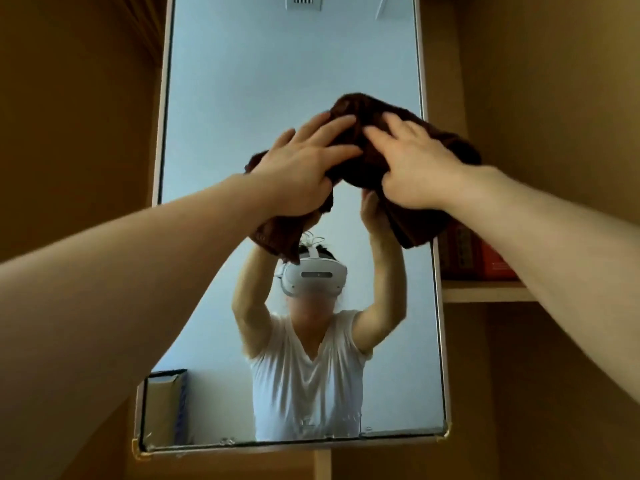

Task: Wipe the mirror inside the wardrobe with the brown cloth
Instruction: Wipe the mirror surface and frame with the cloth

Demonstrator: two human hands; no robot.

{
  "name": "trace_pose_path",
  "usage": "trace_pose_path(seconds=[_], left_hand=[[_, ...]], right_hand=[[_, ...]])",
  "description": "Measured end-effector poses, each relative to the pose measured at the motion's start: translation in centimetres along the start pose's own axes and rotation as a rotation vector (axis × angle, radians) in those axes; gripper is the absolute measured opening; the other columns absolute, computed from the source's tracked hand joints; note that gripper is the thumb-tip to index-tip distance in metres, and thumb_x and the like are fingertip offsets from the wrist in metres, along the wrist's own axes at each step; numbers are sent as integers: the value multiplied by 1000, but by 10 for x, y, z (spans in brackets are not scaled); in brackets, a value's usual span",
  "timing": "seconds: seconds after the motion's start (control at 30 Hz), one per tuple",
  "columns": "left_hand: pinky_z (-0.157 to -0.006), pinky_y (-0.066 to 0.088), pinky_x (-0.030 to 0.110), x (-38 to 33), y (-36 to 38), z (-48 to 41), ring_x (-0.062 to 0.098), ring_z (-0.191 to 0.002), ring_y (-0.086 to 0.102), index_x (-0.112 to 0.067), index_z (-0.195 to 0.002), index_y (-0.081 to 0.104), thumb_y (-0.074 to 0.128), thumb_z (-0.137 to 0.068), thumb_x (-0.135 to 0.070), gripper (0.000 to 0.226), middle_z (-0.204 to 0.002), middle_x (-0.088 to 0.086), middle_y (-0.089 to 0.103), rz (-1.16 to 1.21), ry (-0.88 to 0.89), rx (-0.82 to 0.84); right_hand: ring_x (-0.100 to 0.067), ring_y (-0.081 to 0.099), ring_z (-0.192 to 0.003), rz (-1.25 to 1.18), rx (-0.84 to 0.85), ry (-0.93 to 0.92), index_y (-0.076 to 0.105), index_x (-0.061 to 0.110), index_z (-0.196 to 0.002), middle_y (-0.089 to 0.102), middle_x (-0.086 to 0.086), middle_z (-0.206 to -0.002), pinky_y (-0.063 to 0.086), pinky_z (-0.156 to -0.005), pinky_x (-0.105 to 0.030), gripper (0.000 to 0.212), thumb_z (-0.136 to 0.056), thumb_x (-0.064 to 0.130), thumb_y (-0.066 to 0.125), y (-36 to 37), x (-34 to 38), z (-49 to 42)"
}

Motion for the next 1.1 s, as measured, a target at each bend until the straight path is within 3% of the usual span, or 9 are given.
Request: trace_pose_path(seconds=[0.1,0.33,0.47,0.63,0.77,0.93,1.1], left_hand=[[-117,7,46,-8,4,-1,20,-147,-4,-35,-144,36,41,-89,-14,59,-160,-7,4,2,-4,-20],[-115,17,52,-49,46,70,29,-147,10,-29,-139,46,30,-78,-23,64,-158,0,20,-78,223,-46],[-115,18,55,-78,75,127,29,-147,9,-26,-138,49,38,-79,-20,60,-158,2,22,-77,364,26],[-114,20,54,-91,93,164,26,-147,10,-30,-139,46,43,-84,-20,56,-158,0,22,-88,498,99],[-113,23,55,-74,74,131,27,-146,14,-30,-138,48,41,-79,-21,59,-157,1,25,-115,478,77],[-115,19,55,-70,68,112,28,-147,10,-27,-138,48,30,-82,-22,59,-158,1,22,-79,321,36],[-114,20,54,-84,80,144,28,-147,13,-28,-138,49,37,-80,-21,60,-157,1,25,-74,432,72]], right_hand=[[-27,3,-144,-114,32,10,14,28,-150,0,-3,-158,16,-116,-45,73,-86,15,48,0,-2,3],[-29,-2,-145,66,-58,-65,9,18,-151,-2,-14,-158,6,-116,-42,72,-89,22,46,57,-2,99],[-41,24,-139,138,-93,-94,30,7,-145,24,-27,-150,21,-110,-48,66,-85,25,50,96,5,171],[-46,28,-135,205,37,-155,32,2,-143,27,-32,-146,33,-107,-55,61,-90,31,40,127,13,219],[-45,35,-129,218,-10,-136,41,2,-138,36,-31,-141,40,-102,-53,59,-86,30,43,98,6,182],[-45,32,-131,132,-113,-39,42,1,-137,33,-30,-143,35,-103,-53,54,-85,16,48,74,18,148],[-50,28,-133,168,-76,-44,35,-3,-141,27,-35,-145,30,-106,-56,65,-86,24,57,116,28,198]])
Point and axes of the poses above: each hand's wrist, its own z-axis away from the middle knuckle, its own y-axis out of the palm, x = y × z, the point moved 5 cm from there along -z, towards the middle knuckle
